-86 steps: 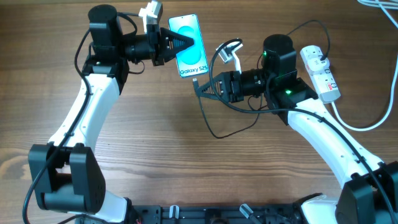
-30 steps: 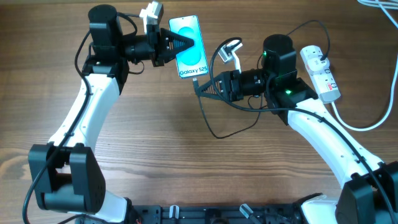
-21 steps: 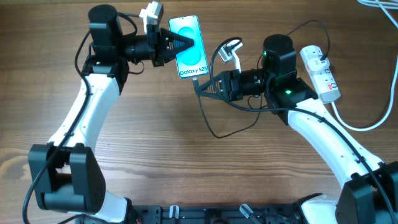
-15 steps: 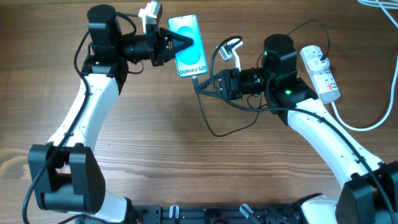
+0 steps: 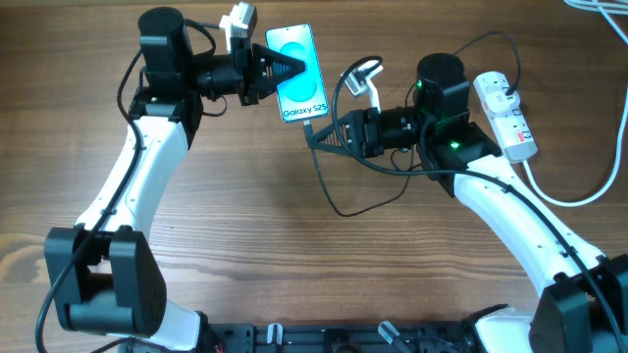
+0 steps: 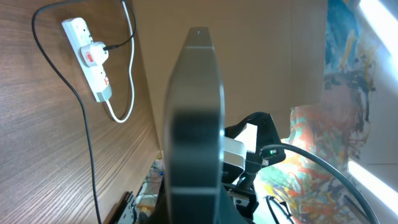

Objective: Plug charger to phone and switch on socket

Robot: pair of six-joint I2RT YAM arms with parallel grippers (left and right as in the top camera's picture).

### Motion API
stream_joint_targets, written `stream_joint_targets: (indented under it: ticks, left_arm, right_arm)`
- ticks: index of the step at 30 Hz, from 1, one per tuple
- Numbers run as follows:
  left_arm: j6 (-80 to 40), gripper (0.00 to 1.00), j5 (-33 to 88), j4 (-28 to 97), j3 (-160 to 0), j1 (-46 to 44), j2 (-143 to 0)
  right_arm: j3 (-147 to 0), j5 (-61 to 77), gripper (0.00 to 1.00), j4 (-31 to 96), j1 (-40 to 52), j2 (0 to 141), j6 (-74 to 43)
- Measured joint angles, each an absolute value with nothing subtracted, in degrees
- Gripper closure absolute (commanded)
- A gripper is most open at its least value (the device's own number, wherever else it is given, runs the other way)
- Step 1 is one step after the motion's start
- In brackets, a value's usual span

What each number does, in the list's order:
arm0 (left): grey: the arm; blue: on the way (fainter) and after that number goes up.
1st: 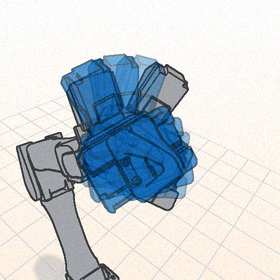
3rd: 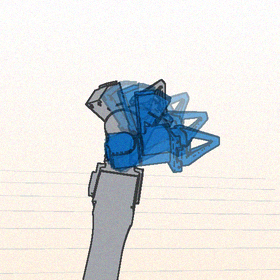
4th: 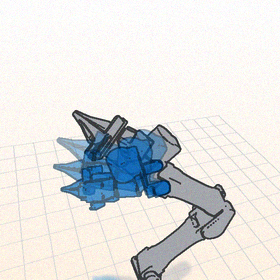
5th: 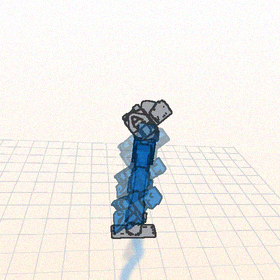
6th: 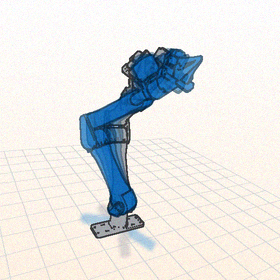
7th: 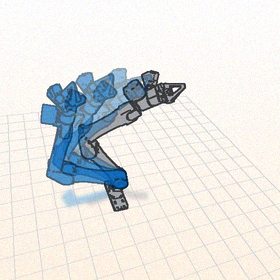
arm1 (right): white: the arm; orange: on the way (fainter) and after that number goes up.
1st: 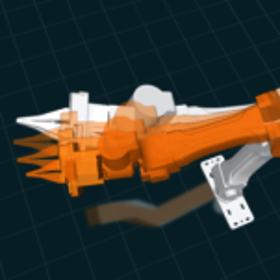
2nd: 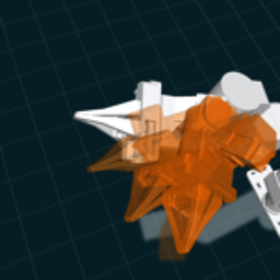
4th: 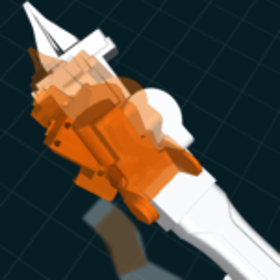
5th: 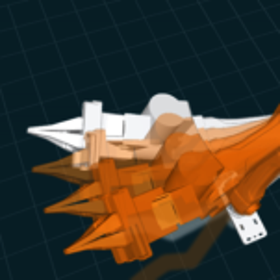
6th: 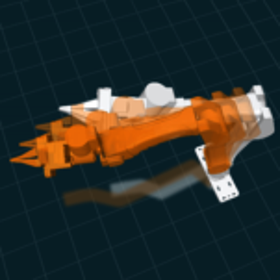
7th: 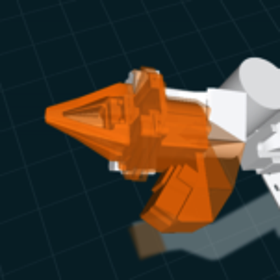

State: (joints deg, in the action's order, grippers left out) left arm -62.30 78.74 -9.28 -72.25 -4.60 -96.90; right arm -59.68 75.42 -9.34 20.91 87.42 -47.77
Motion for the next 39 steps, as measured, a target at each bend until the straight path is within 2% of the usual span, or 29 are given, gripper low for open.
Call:
stream_joint_targets:
  ticks: [39]
  left_arm:
    - [-67.7,0.96,77.0,-9.1,-72.2,-4.6,-96.9]
  right_arm:
    - [-59.3,75.8,0.96,-12.8,20.1,87.4,-52.3]
